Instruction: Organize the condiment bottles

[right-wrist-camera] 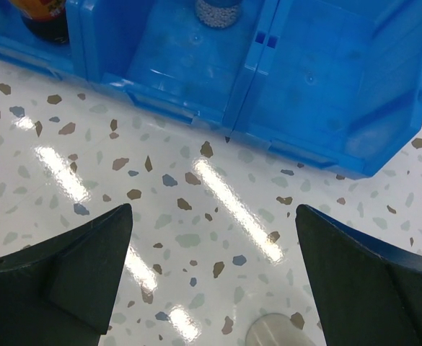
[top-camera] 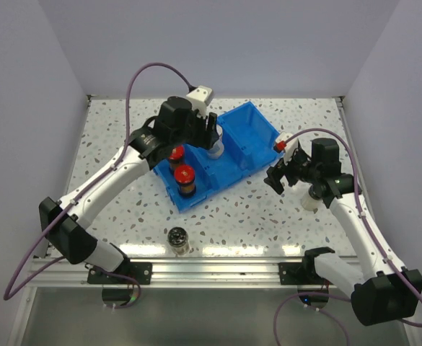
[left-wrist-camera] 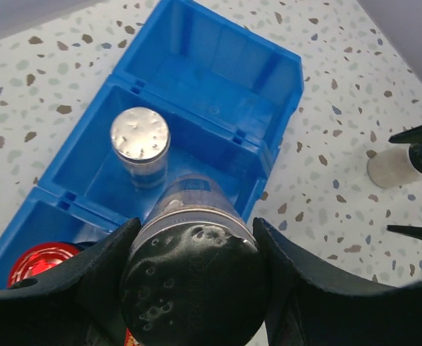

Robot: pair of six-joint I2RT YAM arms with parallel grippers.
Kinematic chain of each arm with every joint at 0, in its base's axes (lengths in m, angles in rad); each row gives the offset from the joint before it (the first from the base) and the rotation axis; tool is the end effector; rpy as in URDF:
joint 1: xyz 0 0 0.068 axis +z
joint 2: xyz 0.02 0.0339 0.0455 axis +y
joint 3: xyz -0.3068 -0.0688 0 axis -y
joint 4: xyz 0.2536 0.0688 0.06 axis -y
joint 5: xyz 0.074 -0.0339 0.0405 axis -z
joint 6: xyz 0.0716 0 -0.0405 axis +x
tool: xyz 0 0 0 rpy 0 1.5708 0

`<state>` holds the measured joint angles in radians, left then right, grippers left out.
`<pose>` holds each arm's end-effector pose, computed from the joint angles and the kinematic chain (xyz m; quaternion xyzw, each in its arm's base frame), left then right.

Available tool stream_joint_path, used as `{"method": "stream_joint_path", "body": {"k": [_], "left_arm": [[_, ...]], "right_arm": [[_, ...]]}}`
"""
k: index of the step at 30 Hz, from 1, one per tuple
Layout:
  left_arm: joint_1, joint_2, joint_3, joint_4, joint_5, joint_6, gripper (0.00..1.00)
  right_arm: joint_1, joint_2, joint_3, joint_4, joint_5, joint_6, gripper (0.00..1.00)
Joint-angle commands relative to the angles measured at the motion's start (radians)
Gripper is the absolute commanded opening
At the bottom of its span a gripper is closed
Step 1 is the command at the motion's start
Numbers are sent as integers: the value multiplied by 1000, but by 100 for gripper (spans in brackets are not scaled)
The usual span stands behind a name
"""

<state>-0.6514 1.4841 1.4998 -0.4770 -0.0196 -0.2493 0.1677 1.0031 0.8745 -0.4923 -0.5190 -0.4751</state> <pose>0.3002 -0.2271 0.4183 0.1647 0.8339 -0.2218 0.4778 0.2159 0.0726 0.3199 -0.3829 0.7785 0.1578 0.4717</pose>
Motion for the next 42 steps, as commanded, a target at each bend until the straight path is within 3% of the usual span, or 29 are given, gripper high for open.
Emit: {"method": "stream_joint_path", "body": {"k": [1, 8, 21, 24, 25, 34, 37, 42], "left_arm": [[-43, 30, 7, 104, 52, -33, 0], [-119, 134, 14, 132, -8, -18, 0], [-156, 304, 33, 155, -169, 67, 2], [-157, 326, 22, 162, -178, 71, 13], [-156, 327, 11, 167, -183, 73, 22], [-156, 331, -32, 196, -210, 70, 66], [-157, 312, -41, 209, -195, 74, 75], [-157, 263, -52, 225, -171, 81, 80]], "right_arm": [[-7, 6, -8, 32, 17, -22, 99], [-8, 3, -8, 31, 17, -25, 99], [-8, -3, -8, 27, 16, -31, 99], [-10, -3, -8, 27, 17, -31, 98], [-10, -3, -8, 27, 19, -33, 99], [-16, -1, -8, 26, 19, -37, 99], [-17, -3, -9, 23, 19, -39, 99], [-28, -11, -11, 9, 4, -68, 98]]}}
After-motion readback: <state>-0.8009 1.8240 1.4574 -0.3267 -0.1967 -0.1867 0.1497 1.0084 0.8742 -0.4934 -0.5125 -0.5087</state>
